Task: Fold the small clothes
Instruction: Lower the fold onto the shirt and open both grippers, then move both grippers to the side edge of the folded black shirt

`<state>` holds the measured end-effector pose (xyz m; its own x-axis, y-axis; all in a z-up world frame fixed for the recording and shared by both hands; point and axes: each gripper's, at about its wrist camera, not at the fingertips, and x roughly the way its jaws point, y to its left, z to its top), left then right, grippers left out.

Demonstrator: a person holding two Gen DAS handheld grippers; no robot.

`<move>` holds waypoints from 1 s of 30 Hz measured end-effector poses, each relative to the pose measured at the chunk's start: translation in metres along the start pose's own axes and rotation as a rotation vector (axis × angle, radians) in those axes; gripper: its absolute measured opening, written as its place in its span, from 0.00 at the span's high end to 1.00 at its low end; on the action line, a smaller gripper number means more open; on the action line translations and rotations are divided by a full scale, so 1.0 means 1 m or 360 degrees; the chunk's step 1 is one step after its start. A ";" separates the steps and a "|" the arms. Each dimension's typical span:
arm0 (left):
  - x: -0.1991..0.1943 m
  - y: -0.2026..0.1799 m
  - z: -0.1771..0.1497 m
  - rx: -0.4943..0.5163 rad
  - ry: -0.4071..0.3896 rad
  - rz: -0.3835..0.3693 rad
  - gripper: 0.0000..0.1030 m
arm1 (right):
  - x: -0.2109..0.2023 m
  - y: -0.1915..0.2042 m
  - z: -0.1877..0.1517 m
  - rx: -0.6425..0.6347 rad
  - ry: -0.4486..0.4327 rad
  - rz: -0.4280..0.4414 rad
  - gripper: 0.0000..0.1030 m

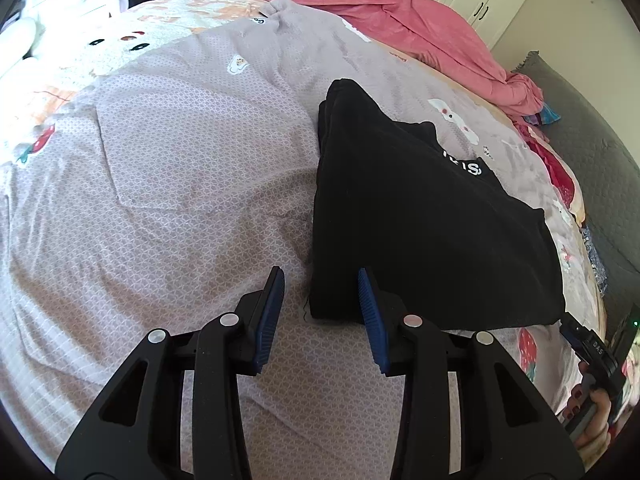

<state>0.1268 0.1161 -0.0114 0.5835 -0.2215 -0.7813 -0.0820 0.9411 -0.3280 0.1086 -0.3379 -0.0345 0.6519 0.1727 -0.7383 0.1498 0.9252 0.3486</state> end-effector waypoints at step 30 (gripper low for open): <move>-0.067 0.023 -0.015 -0.0105 -0.0186 0.0052 0.10 | -0.040 0.091 -0.010 -0.0316 -0.0088 0.0145 0.07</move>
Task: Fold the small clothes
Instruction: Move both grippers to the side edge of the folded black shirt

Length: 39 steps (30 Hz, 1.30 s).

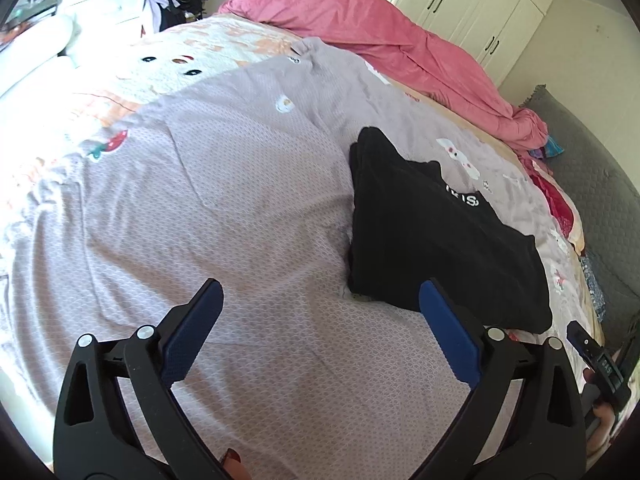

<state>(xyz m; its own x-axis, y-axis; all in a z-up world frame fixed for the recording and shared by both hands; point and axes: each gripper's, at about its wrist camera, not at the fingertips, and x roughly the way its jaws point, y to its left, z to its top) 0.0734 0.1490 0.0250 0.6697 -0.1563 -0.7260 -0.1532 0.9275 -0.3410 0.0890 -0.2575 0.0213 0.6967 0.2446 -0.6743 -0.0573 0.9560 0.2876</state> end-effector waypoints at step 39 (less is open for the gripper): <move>0.025 0.030 0.037 -0.0050 -0.0002 0.0176 0.09 | 0.104 0.198 -0.034 -0.0894 0.0158 0.0107 0.05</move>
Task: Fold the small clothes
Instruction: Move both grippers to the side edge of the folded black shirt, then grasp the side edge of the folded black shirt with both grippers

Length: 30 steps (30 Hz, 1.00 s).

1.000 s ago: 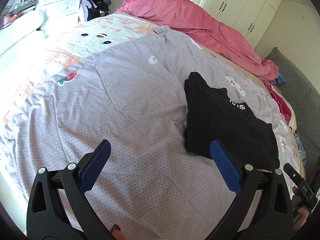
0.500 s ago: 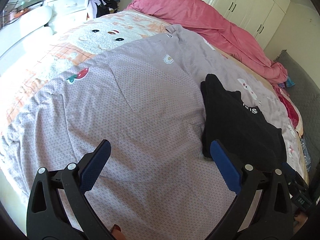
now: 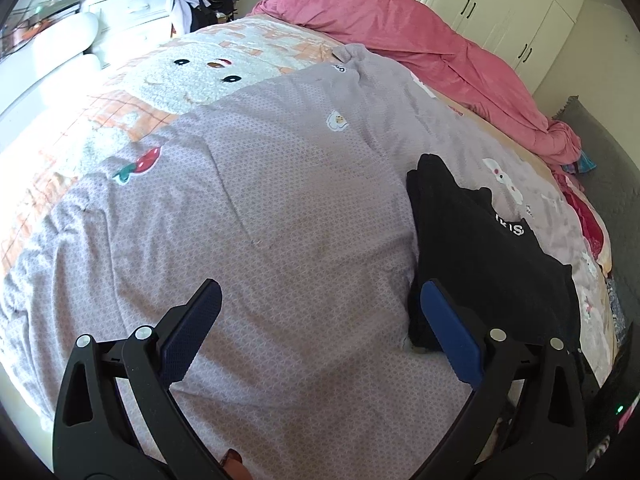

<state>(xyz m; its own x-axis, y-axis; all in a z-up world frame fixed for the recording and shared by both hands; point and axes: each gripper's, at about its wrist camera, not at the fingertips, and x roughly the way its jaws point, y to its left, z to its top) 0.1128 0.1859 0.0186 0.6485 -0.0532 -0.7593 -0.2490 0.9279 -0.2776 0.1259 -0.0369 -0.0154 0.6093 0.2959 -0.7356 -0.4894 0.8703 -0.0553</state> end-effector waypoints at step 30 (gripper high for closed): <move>0.061 -0.057 0.051 0.0205 0.0131 -0.0013 0.09 | 0.050 0.019 0.030 -0.0155 -0.0161 -0.0321 0.15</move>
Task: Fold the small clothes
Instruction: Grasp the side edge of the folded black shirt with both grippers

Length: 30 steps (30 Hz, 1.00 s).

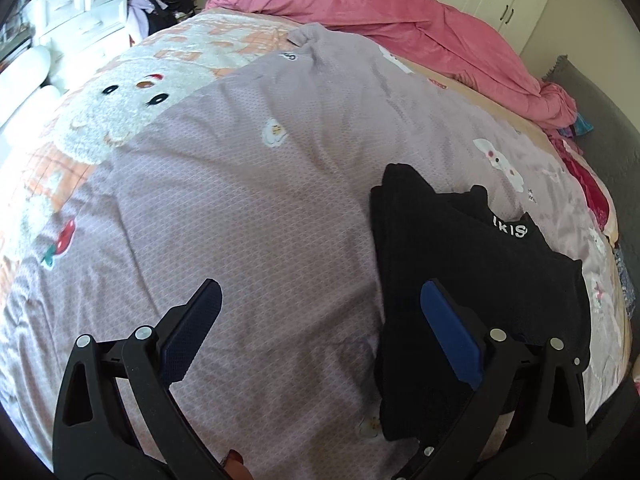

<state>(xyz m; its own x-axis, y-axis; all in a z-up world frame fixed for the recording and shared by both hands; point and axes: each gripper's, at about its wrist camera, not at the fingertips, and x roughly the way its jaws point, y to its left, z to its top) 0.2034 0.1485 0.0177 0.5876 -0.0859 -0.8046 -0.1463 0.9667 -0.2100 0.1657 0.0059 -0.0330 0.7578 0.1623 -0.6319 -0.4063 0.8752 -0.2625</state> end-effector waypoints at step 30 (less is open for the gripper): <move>0.054 -0.051 0.022 -0.0077 0.0267 -0.0479 0.10 | -0.036 -0.042 0.000 0.0264 -0.0219 0.0251 0.86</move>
<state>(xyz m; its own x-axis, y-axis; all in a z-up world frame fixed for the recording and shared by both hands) 0.2605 0.0998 -0.0025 0.4719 -0.4076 -0.7818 -0.0260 0.8799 -0.4744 0.1554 -0.0366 0.0013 0.7585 0.3531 -0.5477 -0.4445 0.8950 -0.0386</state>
